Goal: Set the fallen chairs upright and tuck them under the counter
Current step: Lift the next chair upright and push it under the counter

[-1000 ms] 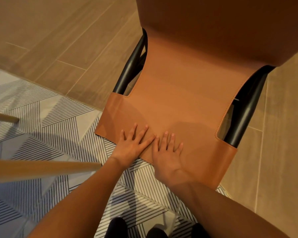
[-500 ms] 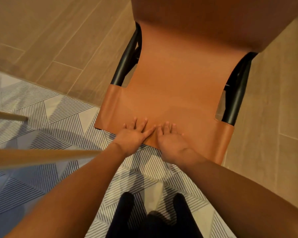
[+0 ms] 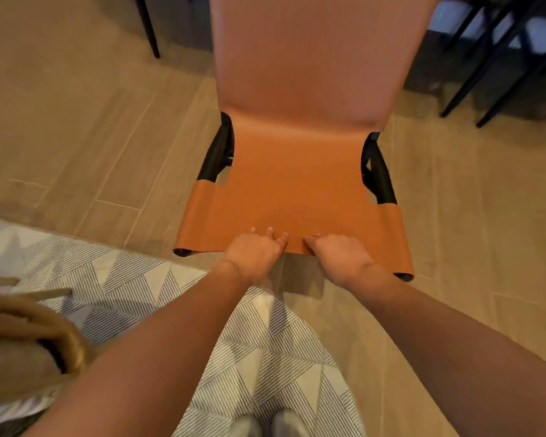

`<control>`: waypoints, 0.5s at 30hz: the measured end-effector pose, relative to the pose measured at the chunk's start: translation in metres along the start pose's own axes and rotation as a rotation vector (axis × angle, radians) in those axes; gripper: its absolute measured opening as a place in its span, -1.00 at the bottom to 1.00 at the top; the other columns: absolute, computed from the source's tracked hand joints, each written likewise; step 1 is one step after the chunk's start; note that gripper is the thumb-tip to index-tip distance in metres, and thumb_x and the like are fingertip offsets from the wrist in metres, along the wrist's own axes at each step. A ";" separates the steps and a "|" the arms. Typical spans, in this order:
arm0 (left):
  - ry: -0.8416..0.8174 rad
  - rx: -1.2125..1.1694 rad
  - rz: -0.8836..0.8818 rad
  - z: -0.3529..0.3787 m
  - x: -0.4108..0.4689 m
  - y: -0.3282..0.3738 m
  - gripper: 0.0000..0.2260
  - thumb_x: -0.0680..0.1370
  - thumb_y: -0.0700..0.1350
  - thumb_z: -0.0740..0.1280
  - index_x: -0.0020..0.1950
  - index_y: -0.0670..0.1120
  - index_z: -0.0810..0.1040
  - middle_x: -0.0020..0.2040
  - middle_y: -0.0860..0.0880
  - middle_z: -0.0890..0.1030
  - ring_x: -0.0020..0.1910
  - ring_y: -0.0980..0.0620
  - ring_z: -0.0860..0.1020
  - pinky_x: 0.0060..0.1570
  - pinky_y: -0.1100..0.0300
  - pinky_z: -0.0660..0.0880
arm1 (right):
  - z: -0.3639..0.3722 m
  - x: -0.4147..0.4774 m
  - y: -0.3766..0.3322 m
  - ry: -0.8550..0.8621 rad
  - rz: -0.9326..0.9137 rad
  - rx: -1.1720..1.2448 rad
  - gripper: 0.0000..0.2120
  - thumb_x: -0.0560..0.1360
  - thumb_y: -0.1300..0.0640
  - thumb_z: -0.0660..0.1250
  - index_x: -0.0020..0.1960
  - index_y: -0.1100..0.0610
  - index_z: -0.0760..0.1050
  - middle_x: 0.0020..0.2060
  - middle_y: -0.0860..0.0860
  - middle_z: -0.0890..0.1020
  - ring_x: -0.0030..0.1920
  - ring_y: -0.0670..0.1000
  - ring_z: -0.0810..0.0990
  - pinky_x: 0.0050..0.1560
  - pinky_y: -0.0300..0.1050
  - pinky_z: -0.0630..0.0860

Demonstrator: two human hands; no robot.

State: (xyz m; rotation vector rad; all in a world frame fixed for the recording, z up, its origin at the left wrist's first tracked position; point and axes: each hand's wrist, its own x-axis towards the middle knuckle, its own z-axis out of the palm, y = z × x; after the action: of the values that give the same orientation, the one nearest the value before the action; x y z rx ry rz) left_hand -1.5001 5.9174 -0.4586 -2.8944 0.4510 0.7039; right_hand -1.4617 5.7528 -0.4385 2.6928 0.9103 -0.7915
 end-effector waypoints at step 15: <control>0.241 0.042 -0.171 -0.271 0.082 -0.107 -0.67 0.54 -0.28 0.20 0.30 -0.07 0.38 0.04 -0.06 0.57 -0.02 -0.12 0.59 -0.39 0.11 0.28 | -0.252 0.042 0.117 0.392 0.086 -0.063 -0.52 0.49 0.39 0.20 0.38 0.14 0.28 -0.09 0.08 0.61 -0.10 0.19 0.62 -0.34 -0.05 0.29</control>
State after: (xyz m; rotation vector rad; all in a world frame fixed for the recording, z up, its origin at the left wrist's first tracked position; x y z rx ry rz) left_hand -1.2807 5.9448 -0.2522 -2.9439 0.2339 0.3183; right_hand -1.2548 5.7662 -0.2488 2.8585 0.8675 -0.2128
